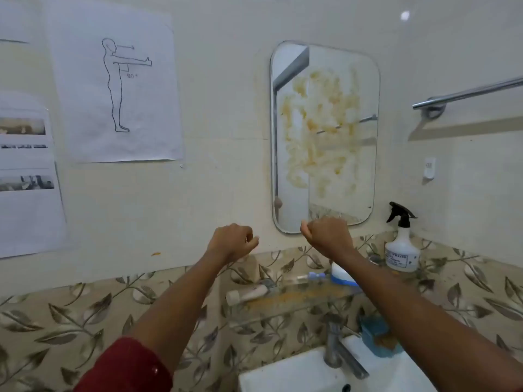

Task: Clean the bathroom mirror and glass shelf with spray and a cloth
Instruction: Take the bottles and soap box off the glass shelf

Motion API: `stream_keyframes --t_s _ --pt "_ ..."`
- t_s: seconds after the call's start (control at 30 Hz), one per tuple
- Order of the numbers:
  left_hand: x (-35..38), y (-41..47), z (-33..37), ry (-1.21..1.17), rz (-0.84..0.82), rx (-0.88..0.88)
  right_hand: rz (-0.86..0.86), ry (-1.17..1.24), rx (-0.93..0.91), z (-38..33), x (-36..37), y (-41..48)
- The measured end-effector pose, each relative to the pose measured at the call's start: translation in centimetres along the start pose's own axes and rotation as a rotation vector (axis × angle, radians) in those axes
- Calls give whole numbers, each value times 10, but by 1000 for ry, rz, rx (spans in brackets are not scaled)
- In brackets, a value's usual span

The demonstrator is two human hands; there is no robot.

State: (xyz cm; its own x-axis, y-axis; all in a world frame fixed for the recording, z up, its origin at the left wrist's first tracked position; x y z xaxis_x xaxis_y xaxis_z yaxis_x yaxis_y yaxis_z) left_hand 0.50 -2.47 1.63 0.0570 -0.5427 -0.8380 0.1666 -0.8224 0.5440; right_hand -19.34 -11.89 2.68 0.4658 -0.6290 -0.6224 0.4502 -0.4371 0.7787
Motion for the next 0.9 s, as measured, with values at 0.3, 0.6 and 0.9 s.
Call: stream_keyframes --t_s 0.3,0.6,0.9 --pt "94 -29 -26 -53 -610 -164 -605 267 155 20 81 -40" --pt "115 -33 -29 68 -434 -83 -772 146 34 5 119 -35" --pt "86 -52 -28 -492 -45 -277 -673 -191 -266 -24 137 -30"
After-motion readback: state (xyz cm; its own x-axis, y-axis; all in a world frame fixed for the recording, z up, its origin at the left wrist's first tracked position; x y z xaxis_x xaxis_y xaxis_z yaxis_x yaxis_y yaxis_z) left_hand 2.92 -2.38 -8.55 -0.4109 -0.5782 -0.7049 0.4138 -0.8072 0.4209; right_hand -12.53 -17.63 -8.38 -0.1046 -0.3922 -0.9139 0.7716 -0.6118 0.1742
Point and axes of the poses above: each hand's wrist, its own y-axis towards the middle knuckle, its own x-axis out of the palm, z = x × y, the point moved 3 cm from there along y, towards the middle knuckle, and after that the axes turned 2 degrees about -y, right-handed, at the moved point
